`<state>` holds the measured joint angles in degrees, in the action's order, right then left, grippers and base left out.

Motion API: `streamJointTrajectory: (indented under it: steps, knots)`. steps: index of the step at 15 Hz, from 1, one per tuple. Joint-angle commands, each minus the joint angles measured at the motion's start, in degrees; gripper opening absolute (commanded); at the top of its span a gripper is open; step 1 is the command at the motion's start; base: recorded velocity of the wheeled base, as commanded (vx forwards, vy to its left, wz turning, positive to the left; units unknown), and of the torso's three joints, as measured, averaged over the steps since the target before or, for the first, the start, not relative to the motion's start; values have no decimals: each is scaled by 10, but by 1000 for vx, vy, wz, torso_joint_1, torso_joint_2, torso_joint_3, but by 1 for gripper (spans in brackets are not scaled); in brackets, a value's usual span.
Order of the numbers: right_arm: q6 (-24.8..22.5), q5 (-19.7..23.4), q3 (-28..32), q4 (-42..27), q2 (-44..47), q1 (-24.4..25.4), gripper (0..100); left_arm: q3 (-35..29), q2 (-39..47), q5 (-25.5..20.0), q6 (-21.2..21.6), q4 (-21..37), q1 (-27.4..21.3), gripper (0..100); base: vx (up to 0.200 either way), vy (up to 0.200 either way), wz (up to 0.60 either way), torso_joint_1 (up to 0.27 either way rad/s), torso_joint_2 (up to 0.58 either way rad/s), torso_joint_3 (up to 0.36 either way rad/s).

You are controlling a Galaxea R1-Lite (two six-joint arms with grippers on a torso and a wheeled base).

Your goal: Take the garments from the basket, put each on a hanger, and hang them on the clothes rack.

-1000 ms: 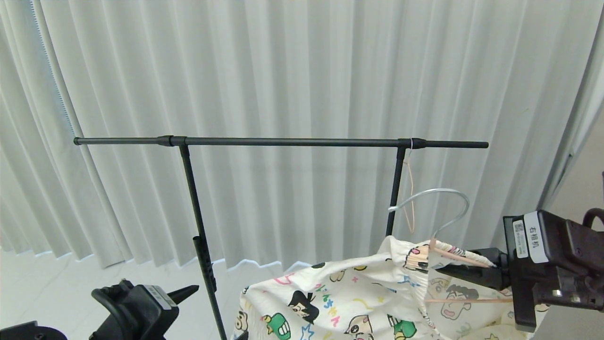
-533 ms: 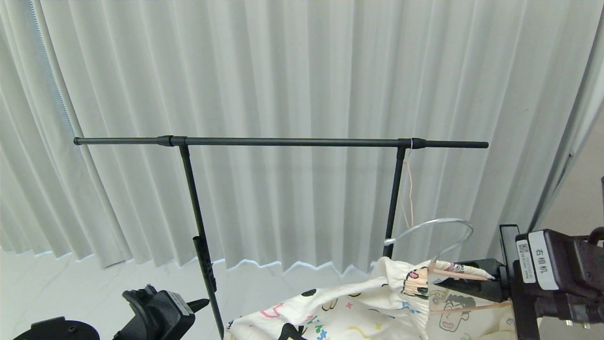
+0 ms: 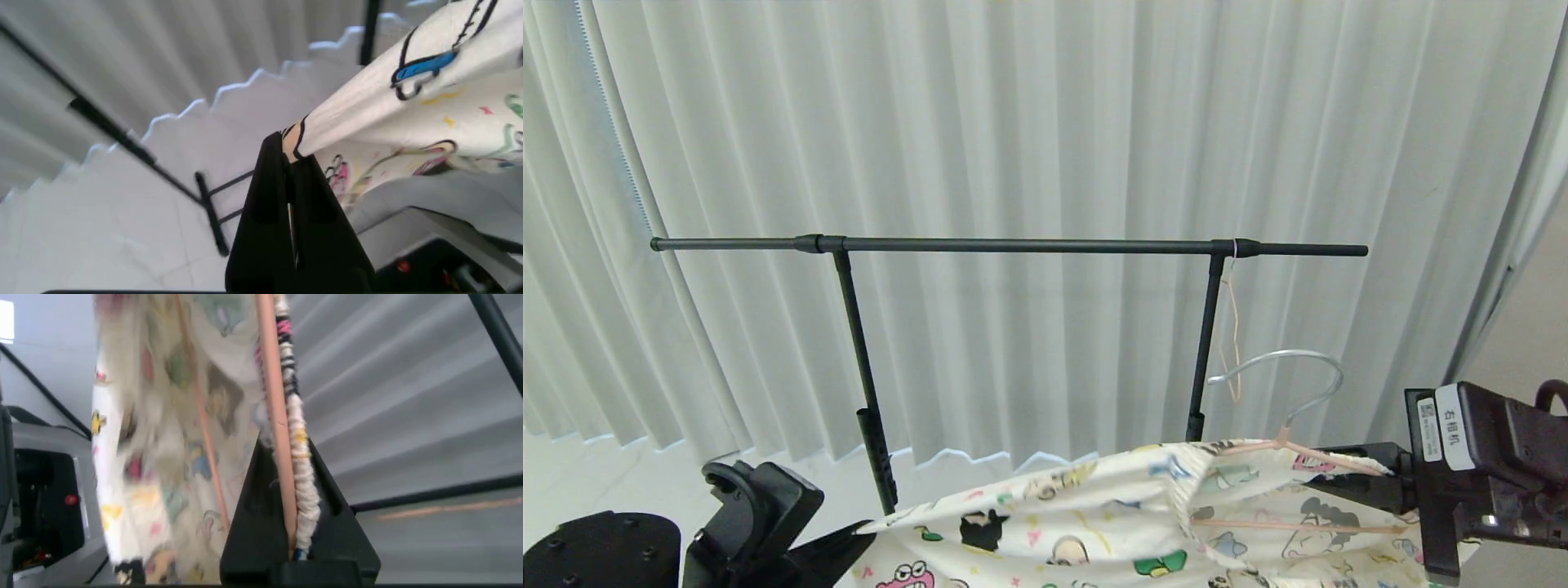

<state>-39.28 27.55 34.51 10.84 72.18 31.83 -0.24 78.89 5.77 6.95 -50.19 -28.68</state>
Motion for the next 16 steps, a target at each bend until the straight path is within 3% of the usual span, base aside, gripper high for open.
streamJointTrajectory:
  steps: [1, 6, 7, 10, 13, 16]
  knots:
    - [7, 0, 1, 1, -7, -7, 0, 2, 23, 3, 2, 1, 51, 0, 0, 0, 0, 0, 0, 0]
    - [26, -2, 1, 1, -18, -7, 0, -3, 25, 5, 4, -2, 32, 0, 0, 0, 0, 0, 0, 0]
    - [28, -4, 1, 1, -18, -7, 0, -2, 17, 5, 4, -3, 28, 100, 0, 0, 0, 0, 0, 0]
    - [37, -25, 1, -3, -20, -19, 0, -9, 0, 5, 1, -5, 28, 100, 0, 0, 0, 0, 0, 0]
    - [114, -81, 6, -4, -20, -49, 0, -44, -20, 4, -24, -5, 31, 100, 0, 0, 0, 0, 0, 0]
    - [135, -152, 28, -41, -12, -85, 0, -122, 2, 21, -36, -5, 36, 100, 0, 0, 0, 0, 0, 0]
